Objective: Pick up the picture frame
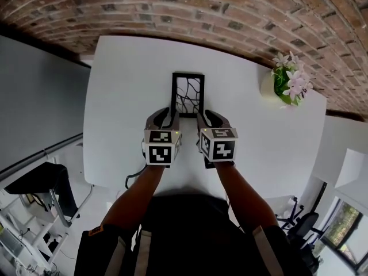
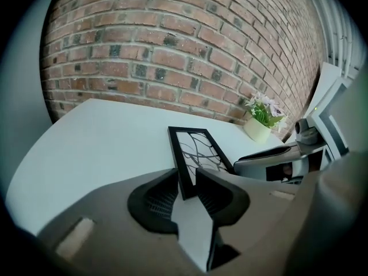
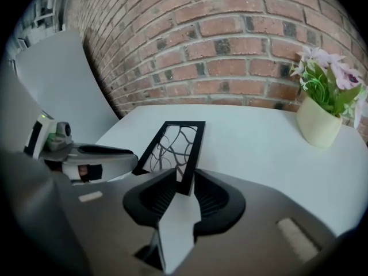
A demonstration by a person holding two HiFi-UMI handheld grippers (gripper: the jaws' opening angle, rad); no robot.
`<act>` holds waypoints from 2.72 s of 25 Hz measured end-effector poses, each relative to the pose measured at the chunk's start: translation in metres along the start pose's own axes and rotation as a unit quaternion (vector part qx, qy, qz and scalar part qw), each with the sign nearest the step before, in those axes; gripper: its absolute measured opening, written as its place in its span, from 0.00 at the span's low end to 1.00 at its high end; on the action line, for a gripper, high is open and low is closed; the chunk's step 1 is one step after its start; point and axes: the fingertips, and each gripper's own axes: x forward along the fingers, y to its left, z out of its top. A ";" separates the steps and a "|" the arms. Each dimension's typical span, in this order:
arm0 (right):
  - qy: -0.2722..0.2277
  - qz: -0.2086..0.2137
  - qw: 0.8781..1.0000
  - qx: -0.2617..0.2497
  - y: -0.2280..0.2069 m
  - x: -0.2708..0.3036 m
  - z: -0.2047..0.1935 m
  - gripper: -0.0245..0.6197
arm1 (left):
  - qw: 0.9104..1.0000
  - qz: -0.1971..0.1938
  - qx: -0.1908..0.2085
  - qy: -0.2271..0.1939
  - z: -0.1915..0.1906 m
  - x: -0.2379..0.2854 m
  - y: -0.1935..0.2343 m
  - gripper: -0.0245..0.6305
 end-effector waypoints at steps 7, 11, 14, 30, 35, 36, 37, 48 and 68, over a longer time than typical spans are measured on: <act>0.012 0.007 1.000 0.012 -0.003 0.012 -0.001 0.20 | 1.000 -0.001 -0.010 0.015 -0.004 0.014 0.002 0.21; 0.015 0.012 1.000 0.021 -0.004 0.016 -0.001 0.20 | 1.000 -0.004 -0.014 0.016 -0.005 0.017 0.002 0.21; 0.008 0.023 0.999 0.029 -0.005 0.021 -0.004 0.19 | 1.000 -0.009 -0.020 0.015 -0.005 0.019 0.000 0.20; -0.019 0.018 0.999 0.040 0.002 -0.005 0.010 0.18 | 0.999 -0.013 -0.036 -0.022 0.006 0.000 -0.006 0.18; -0.047 0.029 0.998 0.034 0.015 -0.038 0.012 0.17 | 0.998 -0.005 -0.039 -0.056 0.012 -0.035 -0.020 0.18; -0.055 0.032 0.998 0.030 0.018 -0.045 0.013 0.17 | 0.997 -0.003 -0.038 -0.062 0.013 -0.042 -0.022 0.18; -0.062 0.035 0.997 0.026 0.021 -0.052 0.014 0.17 | 0.997 -0.001 -0.038 -0.068 0.013 -0.049 -0.024 0.18; -0.126 0.062 0.990 -0.009 0.046 -0.148 -0.005 0.17 | 0.990 0.022 -0.026 -0.138 0.003 -0.141 -0.074 0.17; -0.233 0.078 0.969 -0.035 0.058 -0.319 -0.061 0.15 | 0.970 0.043 0.017 -0.239 -0.031 -0.281 -0.189 0.16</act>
